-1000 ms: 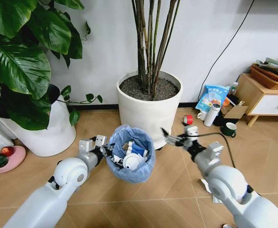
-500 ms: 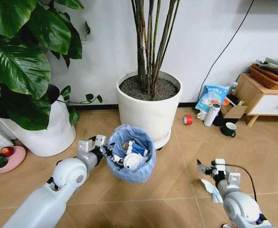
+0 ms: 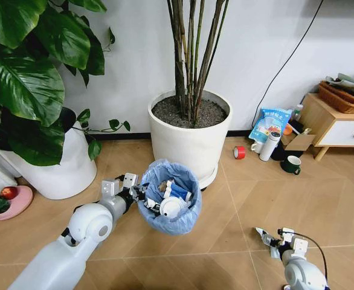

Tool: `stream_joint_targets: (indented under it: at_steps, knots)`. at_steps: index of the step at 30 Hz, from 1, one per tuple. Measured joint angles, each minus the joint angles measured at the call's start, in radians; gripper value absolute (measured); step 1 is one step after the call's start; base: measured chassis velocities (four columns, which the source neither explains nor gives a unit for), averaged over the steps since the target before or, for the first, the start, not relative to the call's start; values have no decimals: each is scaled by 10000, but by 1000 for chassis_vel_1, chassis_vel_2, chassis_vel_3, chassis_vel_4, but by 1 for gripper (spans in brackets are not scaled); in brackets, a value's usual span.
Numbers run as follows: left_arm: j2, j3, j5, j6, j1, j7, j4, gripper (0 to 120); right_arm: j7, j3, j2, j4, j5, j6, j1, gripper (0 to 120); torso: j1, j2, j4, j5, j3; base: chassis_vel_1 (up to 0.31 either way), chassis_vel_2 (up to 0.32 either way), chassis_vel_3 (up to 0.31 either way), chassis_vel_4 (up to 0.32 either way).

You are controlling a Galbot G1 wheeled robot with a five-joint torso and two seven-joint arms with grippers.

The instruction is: Pick up the trash bin and place the garbage on the floor into it.

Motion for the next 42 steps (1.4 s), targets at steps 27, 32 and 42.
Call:
stream_joint_targets:
  at_steps: [27,32,42]
  knots:
    - [263,-9,-163,-6,-21,-53,-142,0,-175,-142,748,-867,82,217,508,27,0,0,-1,-2,0,0,0,0,0]
    - [311,-38,-175,-8,-16,-53,-201,0,-139,-136,817,-839,81,217,513,9,0,0,-1,-2,0,0,0,0,0]
    - [327,-110,-182,-9,169,-107,-384,0,-8,29,812,133,144,217,127,0,0,0,-1,-1,0,0,0,0,0]
